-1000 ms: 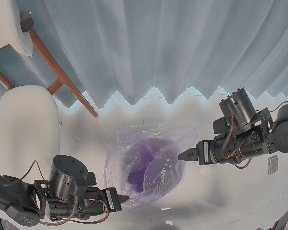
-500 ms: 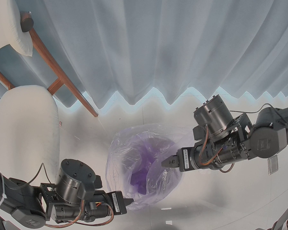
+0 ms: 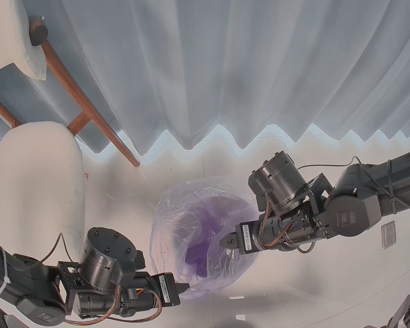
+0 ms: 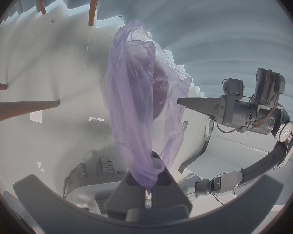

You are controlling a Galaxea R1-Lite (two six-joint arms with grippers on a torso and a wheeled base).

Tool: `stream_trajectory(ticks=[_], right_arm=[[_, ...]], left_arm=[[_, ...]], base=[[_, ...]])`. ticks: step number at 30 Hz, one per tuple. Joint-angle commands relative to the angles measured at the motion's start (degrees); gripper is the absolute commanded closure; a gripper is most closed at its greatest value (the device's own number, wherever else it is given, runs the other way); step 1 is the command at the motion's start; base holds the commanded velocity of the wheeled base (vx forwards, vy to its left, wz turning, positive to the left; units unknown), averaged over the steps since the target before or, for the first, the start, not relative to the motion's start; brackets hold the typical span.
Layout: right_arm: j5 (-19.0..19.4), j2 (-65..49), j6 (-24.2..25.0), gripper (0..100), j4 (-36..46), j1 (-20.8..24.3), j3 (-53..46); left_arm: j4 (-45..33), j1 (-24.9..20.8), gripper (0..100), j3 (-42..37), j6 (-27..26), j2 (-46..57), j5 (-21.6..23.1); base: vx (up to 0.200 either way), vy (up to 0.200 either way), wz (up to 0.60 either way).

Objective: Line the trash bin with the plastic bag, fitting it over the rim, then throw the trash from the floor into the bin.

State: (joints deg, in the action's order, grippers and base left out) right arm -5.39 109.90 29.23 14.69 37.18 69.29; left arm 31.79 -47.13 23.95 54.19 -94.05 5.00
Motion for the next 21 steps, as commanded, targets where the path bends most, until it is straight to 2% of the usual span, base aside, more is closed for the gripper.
stream_trajectory(ticks=[1, 9, 14, 16, 21], right_arm=[[-0.59, 1.55, 0.03, 100, -0.01, 0.08, 0.58], [-0.94, -1.70, 0.03, 100, 2.71, -1.23, -2.05], [-1.03, -3.99, 0.03, 100, 3.15, -3.52, -5.57], [-1.03, -5.57, 0.03, 100, 3.15, -4.40, -8.82], [-1.03, -7.07, 0.12, 100, 2.71, -4.22, -15.94]], left_arm=[[-0.06, 0.02, 100, -0.14, 0.04, -0.08, -0.16], [-0.59, 0.63, 100, -0.49, 0.31, 0.01, -0.08], [-0.15, 0.55, 100, -4.27, -0.75, -0.17, 0.19], [-0.06, 0.55, 100, -6.82, -2.95, -1.66, -0.08], [0.81, 0.99, 100, -8.05, -3.21, -4.39, 0.19]], base=[[0.000, 0.000, 0.00], [0.000, 0.000, 0.00], [0.000, 0.000, 0.00], [0.000, 0.000, 0.00], [0.000, 0.000, 0.00]])
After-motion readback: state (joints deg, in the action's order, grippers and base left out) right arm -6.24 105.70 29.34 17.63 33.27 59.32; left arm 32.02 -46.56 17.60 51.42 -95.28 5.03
